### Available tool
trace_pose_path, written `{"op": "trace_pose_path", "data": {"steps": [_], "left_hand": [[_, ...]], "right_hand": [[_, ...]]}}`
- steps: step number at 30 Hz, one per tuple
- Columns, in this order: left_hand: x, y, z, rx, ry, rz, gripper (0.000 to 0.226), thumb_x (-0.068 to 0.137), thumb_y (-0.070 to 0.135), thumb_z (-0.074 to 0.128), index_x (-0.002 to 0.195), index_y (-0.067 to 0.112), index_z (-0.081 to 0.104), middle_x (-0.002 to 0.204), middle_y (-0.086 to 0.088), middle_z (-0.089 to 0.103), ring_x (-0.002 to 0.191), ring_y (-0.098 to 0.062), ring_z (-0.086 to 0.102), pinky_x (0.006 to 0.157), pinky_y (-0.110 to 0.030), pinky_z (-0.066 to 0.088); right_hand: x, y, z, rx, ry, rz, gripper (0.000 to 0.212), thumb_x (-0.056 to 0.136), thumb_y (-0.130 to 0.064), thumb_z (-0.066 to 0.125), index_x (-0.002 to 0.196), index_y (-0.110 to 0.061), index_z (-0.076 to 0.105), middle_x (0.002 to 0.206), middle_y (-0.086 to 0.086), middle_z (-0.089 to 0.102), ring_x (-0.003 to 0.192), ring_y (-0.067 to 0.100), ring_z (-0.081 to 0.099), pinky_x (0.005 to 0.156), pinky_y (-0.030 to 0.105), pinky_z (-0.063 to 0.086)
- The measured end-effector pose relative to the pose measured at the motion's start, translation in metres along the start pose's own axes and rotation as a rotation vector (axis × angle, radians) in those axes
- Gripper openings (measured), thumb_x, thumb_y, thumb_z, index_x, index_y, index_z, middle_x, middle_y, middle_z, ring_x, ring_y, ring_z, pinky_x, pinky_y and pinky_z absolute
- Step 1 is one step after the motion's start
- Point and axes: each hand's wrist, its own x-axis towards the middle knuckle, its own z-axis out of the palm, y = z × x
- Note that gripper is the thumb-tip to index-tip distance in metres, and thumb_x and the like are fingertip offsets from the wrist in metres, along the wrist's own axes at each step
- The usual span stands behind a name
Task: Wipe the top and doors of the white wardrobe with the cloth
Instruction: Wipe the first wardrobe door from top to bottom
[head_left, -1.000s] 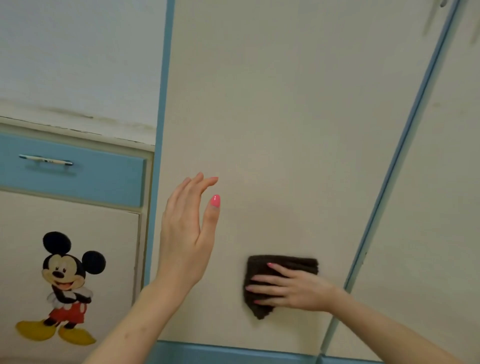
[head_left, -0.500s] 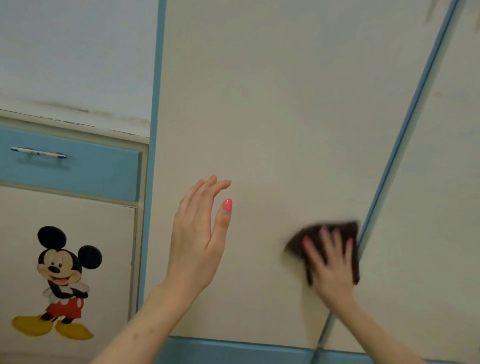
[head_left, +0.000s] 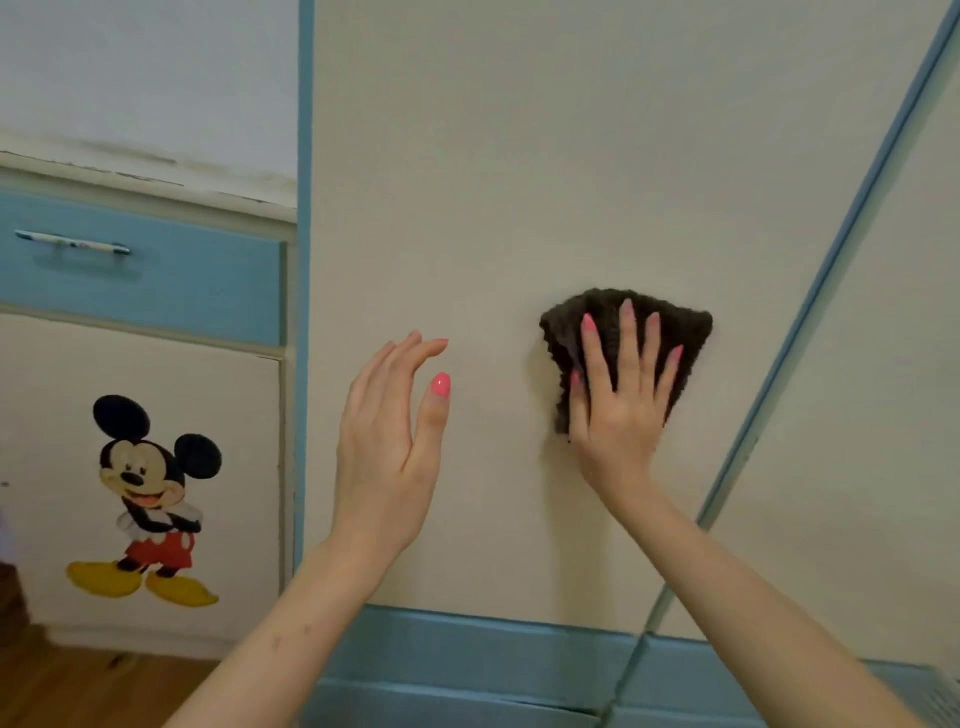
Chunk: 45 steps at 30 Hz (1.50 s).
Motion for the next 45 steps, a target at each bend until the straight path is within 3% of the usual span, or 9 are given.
{"op": "trace_pose_path", "data": {"steps": [3,11,16,20,24,28,31,38,45], "left_hand": [[-0.007,-0.004,-0.003,-0.045,0.017,-0.040,0.039,0.096,0.039,0.030,0.127,0.027,0.049,0.138,0.005,0.048,0.133,-0.009,0.034,0.110,-0.031,0.027],[-0.015,-0.033,-0.028,-0.052,0.095,-0.110,0.034,0.096,0.044,0.027,0.126,0.039,0.044,0.135,0.016,0.047,0.128,0.002,0.037,0.105,-0.026,0.030],[-0.010,-0.032,-0.026,-0.067,0.085,-0.120,0.033,0.097,0.038,0.029,0.125,0.035,0.045,0.135,0.010,0.048,0.129,-0.004,0.038,0.107,-0.032,0.033],[-0.015,-0.034,-0.023,-0.044,0.074,-0.120,0.036,0.096,0.035,0.030,0.126,0.028,0.048,0.136,0.005,0.049,0.131,-0.009,0.037,0.108,-0.041,0.033],[-0.021,-0.041,-0.021,0.043,0.060,-0.098,0.041,0.096,0.036,0.030,0.131,0.024,0.048,0.141,0.006,0.045,0.133,-0.009,0.035,0.109,-0.041,0.031],[-0.024,-0.050,-0.024,0.080,0.071,-0.049,0.041,0.098,0.037,0.029,0.134,0.027,0.044,0.142,0.010,0.041,0.134,-0.006,0.032,0.111,-0.032,0.026],[-0.029,-0.053,-0.021,0.083,0.072,-0.032,0.041,0.097,0.037,0.028,0.134,0.027,0.043,0.143,0.008,0.042,0.135,-0.008,0.032,0.111,-0.029,0.025],[-0.036,-0.039,0.004,0.029,0.016,0.023,0.040,0.097,0.032,0.030,0.130,0.020,0.049,0.139,0.003,0.048,0.131,-0.011,0.038,0.108,-0.032,0.030],[-0.055,-0.050,0.020,-0.005,-0.061,0.032,0.038,0.096,0.036,0.029,0.127,0.026,0.049,0.134,0.009,0.051,0.127,-0.005,0.041,0.104,-0.018,0.030]], "right_hand": [[-0.040,-0.046,0.016,0.074,-0.075,-0.096,0.064,0.088,-0.015,0.053,0.149,-0.024,0.033,0.156,0.007,0.025,0.146,0.033,0.020,0.118,0.057,0.012],[-0.167,-0.093,0.033,-0.095,-0.584,-1.383,0.045,0.099,-0.020,0.027,0.129,-0.034,0.060,0.147,-0.008,0.046,0.137,0.015,0.042,0.119,0.048,0.010],[-0.075,-0.152,0.041,0.238,-0.277,-0.806,0.037,0.096,-0.013,0.045,0.131,-0.013,0.056,0.141,0.006,0.053,0.138,0.028,0.040,0.117,0.050,0.025],[-0.044,-0.198,0.048,0.269,-0.139,-0.289,0.065,0.097,-0.018,0.044,0.153,-0.007,0.013,0.160,0.008,0.017,0.149,0.026,0.010,0.121,0.051,0.003],[-0.136,-0.185,0.057,0.203,-0.359,-0.779,0.040,0.092,-0.015,0.046,0.131,-0.010,0.056,0.137,0.008,0.055,0.133,0.029,0.041,0.122,0.047,0.005],[-0.220,-0.104,0.041,-0.031,-0.516,-1.264,0.048,0.095,-0.025,0.051,0.142,-0.019,0.044,0.153,0.001,0.038,0.140,0.021,0.036,0.120,0.051,-0.008],[-0.217,-0.038,0.032,-0.032,-0.399,-1.246,0.054,0.094,-0.024,0.048,0.146,-0.021,0.037,0.155,0.000,0.032,0.142,0.018,0.033,0.120,0.050,-0.008],[-0.153,-0.018,0.028,0.075,-0.196,-0.511,0.047,0.100,-0.016,0.037,0.145,-0.032,0.042,0.157,0.003,0.029,0.144,0.024,0.030,0.119,0.047,0.016],[-0.249,0.052,0.013,-0.027,-0.523,-1.175,0.052,0.096,-0.013,0.033,0.146,-0.027,0.034,0.161,0.000,0.016,0.138,0.013,0.038,0.122,0.042,-0.006]]}}
